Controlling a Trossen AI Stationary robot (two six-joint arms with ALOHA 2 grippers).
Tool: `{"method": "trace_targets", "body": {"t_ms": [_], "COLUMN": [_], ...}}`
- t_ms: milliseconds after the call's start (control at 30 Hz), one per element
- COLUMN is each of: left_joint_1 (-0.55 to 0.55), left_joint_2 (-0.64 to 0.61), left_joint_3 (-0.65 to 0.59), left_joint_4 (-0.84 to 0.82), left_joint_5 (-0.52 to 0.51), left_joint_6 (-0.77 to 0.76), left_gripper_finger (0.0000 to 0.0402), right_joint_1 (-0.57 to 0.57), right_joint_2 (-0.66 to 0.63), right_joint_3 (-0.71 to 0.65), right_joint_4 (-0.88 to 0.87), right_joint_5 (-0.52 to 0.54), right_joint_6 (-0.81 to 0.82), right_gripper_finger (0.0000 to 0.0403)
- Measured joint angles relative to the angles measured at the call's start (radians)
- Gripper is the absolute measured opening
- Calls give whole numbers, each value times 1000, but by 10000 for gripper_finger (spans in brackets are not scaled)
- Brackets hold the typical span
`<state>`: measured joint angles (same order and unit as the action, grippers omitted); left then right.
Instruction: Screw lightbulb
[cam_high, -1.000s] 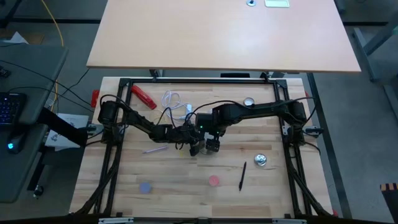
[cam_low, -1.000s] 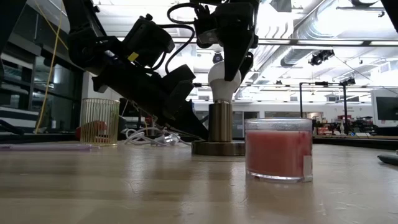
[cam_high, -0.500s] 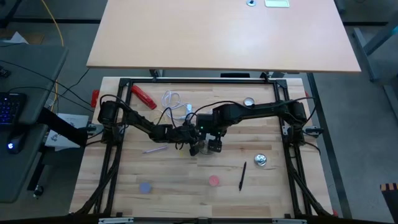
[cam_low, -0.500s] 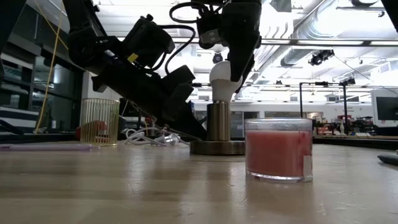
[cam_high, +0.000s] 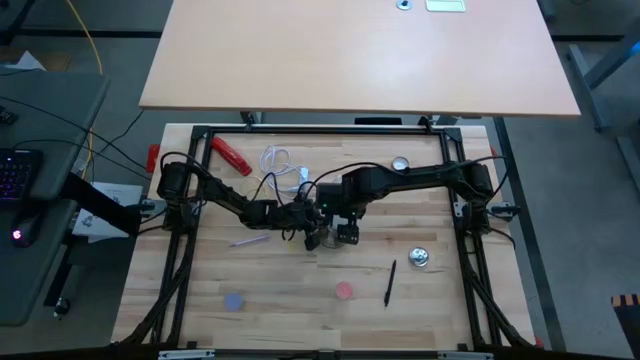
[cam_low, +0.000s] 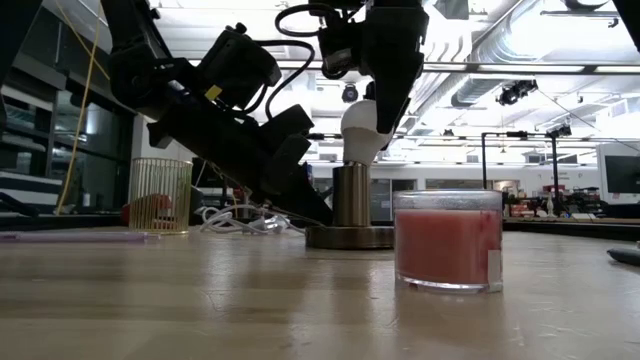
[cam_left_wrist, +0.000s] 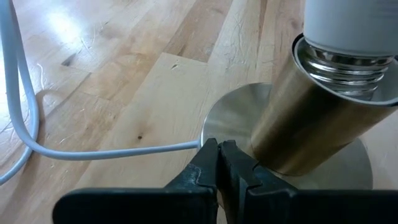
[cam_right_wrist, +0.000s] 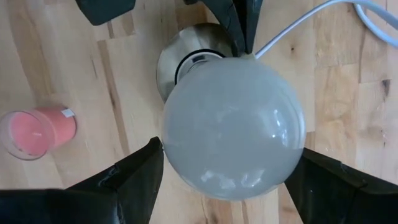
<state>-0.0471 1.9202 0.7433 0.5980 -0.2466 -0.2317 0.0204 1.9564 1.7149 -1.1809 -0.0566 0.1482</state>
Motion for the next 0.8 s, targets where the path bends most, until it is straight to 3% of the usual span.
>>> {"method": "trace_targets", "body": {"t_ms": [800], "left_joint_1": [2], "left_joint_2": [-99], "left_joint_3": [-2], "left_joint_4": [-116], "left_joint_5": [-74], "left_joint_6": [201], "left_gripper_finger": [0], "right_joint_1": [0], "right_joint_2": [0], "right_joint_3": [0], "right_joint_4": [-2], "right_joint_5": [0], "right_joint_6": [-11], "right_gripper_finger": [299]}}
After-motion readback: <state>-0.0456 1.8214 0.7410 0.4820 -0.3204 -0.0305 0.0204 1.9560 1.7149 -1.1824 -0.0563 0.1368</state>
